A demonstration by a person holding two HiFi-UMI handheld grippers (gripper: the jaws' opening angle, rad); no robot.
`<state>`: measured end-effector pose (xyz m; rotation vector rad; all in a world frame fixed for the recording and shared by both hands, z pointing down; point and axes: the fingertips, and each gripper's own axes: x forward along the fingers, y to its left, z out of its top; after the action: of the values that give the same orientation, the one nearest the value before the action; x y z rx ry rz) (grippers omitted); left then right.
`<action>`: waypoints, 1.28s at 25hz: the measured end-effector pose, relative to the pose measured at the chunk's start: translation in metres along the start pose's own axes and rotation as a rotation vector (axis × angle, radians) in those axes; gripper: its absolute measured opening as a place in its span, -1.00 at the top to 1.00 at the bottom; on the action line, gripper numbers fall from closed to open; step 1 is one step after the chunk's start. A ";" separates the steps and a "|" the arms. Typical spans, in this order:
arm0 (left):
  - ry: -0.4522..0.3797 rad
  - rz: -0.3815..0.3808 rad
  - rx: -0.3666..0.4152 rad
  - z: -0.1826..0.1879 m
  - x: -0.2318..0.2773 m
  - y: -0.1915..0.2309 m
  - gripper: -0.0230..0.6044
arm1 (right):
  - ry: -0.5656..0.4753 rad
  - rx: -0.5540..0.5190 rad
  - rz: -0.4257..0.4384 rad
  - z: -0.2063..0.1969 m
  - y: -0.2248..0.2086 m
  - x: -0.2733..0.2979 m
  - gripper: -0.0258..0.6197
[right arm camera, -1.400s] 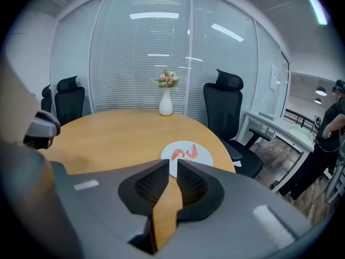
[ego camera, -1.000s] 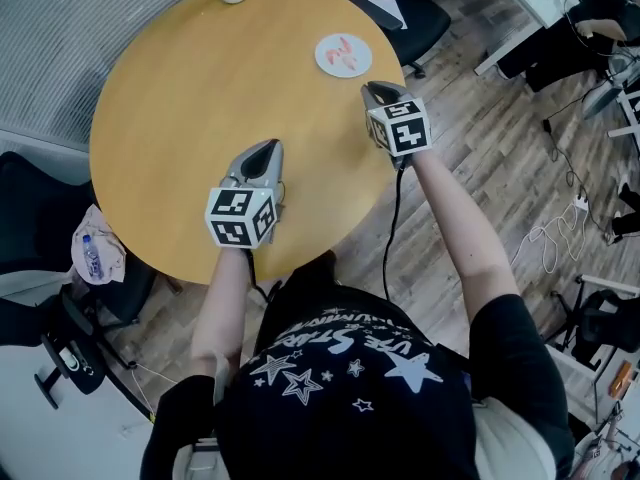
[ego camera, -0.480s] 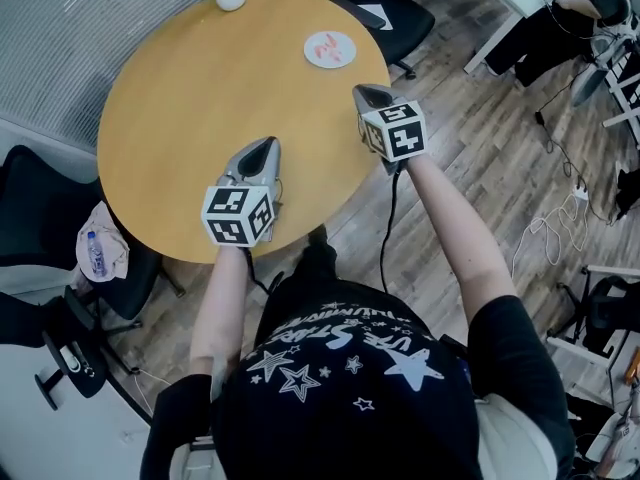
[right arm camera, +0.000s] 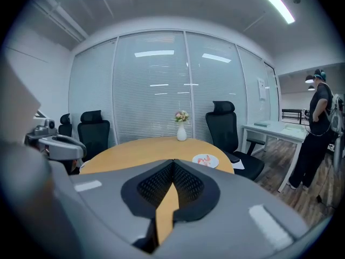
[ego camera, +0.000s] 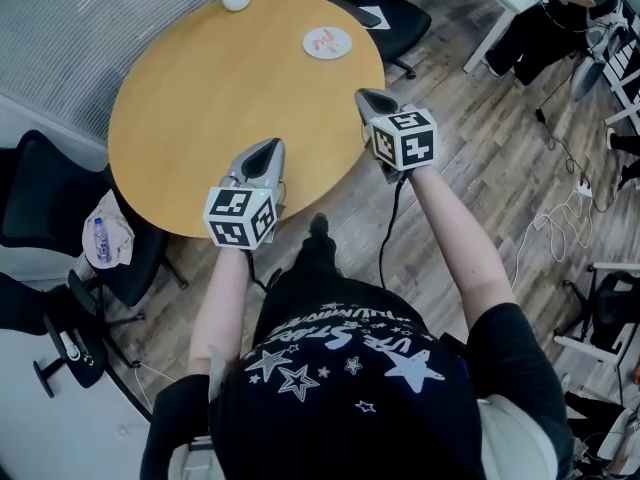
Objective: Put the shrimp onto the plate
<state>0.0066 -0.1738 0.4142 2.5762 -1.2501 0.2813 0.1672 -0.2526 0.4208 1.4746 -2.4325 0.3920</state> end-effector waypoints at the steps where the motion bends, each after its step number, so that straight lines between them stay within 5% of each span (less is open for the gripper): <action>1: -0.003 0.005 0.000 -0.001 -0.007 -0.004 0.92 | -0.006 0.002 0.007 -0.001 0.005 -0.007 0.92; 13: 0.016 0.055 -0.017 -0.021 -0.053 -0.024 0.92 | -0.028 0.015 0.095 -0.023 0.055 -0.050 0.92; 32: -0.005 0.026 -0.039 -0.024 -0.099 -0.014 0.92 | -0.032 0.095 0.063 -0.038 0.103 -0.076 0.92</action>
<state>-0.0443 -0.0843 0.4068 2.5308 -1.2790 0.2525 0.1122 -0.1308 0.4192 1.4553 -2.5227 0.5071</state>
